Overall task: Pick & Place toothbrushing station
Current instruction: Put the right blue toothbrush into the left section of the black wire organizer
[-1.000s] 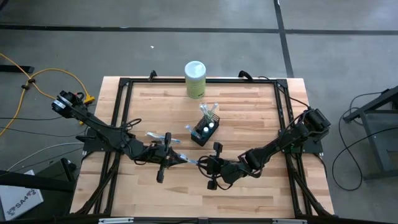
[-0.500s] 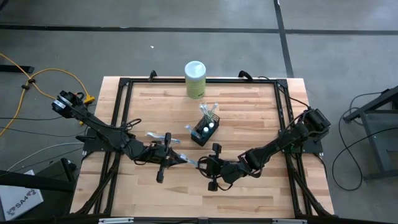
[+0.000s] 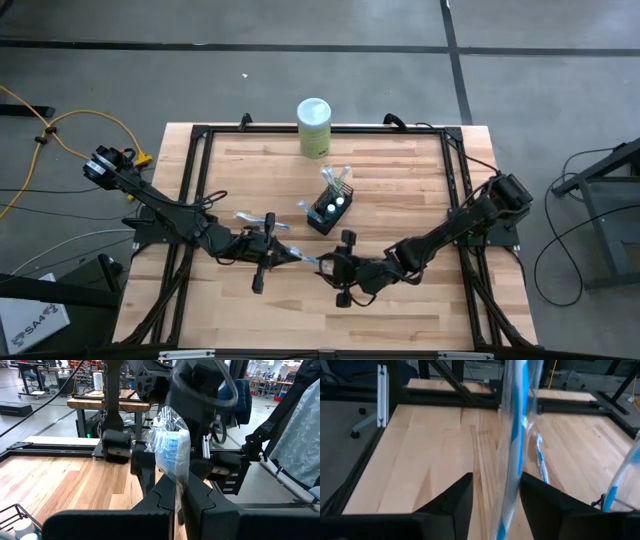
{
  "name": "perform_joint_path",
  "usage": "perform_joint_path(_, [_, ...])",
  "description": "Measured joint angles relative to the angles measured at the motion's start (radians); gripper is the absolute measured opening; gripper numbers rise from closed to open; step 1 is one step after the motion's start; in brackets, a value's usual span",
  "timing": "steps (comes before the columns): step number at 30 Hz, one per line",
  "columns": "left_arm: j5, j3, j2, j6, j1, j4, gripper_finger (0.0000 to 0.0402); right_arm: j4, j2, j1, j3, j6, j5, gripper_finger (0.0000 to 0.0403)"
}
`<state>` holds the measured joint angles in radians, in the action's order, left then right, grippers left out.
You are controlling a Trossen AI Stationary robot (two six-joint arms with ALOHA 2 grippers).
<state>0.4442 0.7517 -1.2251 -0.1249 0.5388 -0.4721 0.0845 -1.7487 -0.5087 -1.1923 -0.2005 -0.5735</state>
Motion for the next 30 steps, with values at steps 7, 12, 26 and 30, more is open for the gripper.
perform_joint_path(7, [0.000,0.000,0.000,0.000,0.000,0.006,0.0001,-0.002,0.019,-0.004,0.000,0.007,-0.003,0.0165])
perform_joint_path(12, [0.000,0.000,0.000,-0.003,0.000,0.022,0.0001,-0.017,0.026,-0.009,0.000,0.006,-0.003,0.0168])
perform_joint_path(26, [0.158,0.000,0.000,0.027,0.088,0.040,0.0001,-0.066,0.034,-0.011,0.000,0.021,-0.003,0.0168])
perform_joint_path(30, [0.216,0.000,0.000,0.027,0.083,0.051,0.0001,-0.134,0.057,-0.032,0.000,-0.040,-0.003,0.0168])
